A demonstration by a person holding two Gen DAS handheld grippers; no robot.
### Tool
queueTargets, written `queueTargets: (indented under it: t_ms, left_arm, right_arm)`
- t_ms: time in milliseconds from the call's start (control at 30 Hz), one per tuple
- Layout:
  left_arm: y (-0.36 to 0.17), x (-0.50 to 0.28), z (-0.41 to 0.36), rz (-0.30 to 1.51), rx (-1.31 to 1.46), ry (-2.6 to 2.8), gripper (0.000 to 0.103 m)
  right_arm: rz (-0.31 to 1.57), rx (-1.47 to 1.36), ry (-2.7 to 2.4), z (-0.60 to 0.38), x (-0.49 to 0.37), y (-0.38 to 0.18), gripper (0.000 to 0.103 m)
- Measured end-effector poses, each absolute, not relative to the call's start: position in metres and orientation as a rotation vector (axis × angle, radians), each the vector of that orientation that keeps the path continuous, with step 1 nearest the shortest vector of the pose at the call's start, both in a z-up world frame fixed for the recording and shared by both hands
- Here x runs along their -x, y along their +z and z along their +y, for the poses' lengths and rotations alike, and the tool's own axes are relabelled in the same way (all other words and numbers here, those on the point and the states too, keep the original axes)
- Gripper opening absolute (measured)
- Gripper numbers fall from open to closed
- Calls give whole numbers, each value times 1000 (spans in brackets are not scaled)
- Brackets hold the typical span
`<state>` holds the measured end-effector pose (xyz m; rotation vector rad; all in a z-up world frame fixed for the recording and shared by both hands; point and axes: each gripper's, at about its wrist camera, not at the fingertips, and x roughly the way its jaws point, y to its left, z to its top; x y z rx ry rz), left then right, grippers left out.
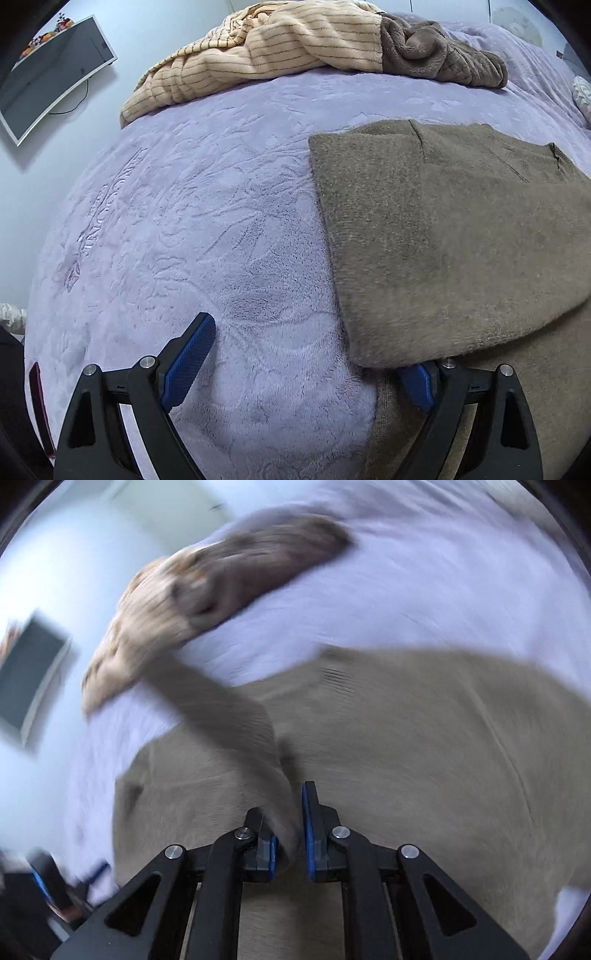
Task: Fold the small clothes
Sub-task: 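Grasp the other sleeve cuff with the right gripper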
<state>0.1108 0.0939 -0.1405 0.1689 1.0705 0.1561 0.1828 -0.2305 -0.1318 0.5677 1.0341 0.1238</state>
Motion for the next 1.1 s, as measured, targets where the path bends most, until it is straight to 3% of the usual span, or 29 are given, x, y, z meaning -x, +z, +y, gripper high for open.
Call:
queueTargets:
  t_ms: [200,267,333,400,467,500,700,933,967,1067,1100]
  left_arm:
    - [-129,-92,103,1142,-229,98,92]
    - [-120,-87,116,1161,-192,84,92]
    - [-110,-93,127,1163,-137,81,92]
    - [-104,-115,133,1164,-80,84,92]
    - [-100,-139,133,1144,-53,99,92]
    - [-98,-151,129,1119,-53,102,92]
    - [-118,-174,100,1097,-131,84,92]
    - [-132,-178,103,1125,-173,141,96]
    - [-129,-178,107,1138,-143,120,96]
    - [-128,-183,121,1227,13,-12,96]
    - [-130,-186,125,1257,68,-42,96]
  right_arm:
    - [1022,-893,91,-278,-160,-167,13]
    - [1025,-929,115,-281,-158,-167,19]
    - [1018,-975,152,-285,-159,-166,40]
    - [1019,-998,168,-287,-167,-169,42]
    - [1047,-959,159,-287,-175,-166,31]
    - [1059,-907,151,-283,-182,-162,7]
    - [979,-710,120,-286,-169,-124,7]
    - [1033,-749,34,-314,-154,-155,6]
    - [1025,-762,21,-316,-152,-154,8]
    - [1033,-791,36,-318,-142,-145,26]
    - [1040,-800,76,-315,-138,-141,45]
